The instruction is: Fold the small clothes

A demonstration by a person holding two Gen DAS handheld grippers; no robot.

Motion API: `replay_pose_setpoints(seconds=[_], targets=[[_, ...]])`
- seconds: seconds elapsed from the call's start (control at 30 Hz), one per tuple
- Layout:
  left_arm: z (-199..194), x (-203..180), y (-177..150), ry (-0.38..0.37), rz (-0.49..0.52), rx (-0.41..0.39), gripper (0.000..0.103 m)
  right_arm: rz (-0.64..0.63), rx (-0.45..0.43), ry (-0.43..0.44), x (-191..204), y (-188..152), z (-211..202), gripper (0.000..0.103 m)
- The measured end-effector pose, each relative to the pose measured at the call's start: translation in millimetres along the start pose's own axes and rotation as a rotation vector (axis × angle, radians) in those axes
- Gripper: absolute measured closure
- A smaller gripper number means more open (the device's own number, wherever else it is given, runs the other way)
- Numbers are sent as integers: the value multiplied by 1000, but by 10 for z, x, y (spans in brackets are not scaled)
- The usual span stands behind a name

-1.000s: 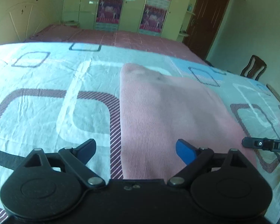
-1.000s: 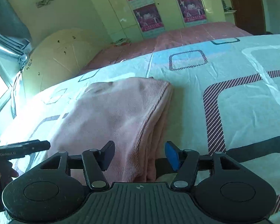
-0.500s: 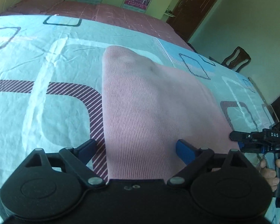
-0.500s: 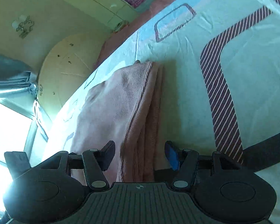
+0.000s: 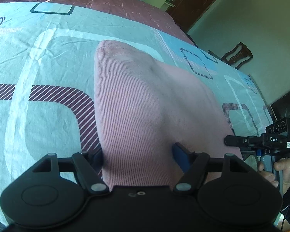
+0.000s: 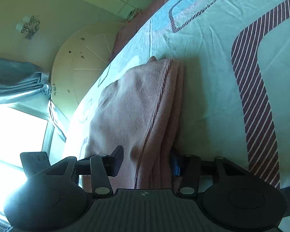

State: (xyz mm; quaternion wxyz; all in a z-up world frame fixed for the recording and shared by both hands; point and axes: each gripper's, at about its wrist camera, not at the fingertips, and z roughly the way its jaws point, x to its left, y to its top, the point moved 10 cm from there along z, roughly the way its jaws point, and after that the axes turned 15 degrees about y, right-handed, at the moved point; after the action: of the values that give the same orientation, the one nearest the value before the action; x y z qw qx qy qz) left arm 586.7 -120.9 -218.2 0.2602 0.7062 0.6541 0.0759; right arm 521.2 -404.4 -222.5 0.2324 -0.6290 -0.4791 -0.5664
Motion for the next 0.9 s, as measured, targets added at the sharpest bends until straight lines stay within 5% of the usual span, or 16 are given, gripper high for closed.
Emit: replay_pose_setpoints(seconds=[0.1,0.17,0.37,0.5,0.6,0.73,0.9], targets=[[48,-49,30,20,0,-3,30,-8,-15,-13,-3,34,36,54],[54,-91,40,48,14,-11,34,-110,-8,-117,30,54,142,78],[-185,-340,143,139,128,-99,70,-286,-15,-246,286,-52,182,84],[-249,-376,111,168,188,-109,70,-309,-39,-256,413,-100,120,84],[-53,-288,66,187,178,-84,57,-286,11,-339,212,-159,243,84],[-9,-203,84,161,146,-80,41,-213,-10,-317,167,-112,210,78],[-62,-201,101,66,137,-90,69,-165,-53,-324,173,-101,192,81]])
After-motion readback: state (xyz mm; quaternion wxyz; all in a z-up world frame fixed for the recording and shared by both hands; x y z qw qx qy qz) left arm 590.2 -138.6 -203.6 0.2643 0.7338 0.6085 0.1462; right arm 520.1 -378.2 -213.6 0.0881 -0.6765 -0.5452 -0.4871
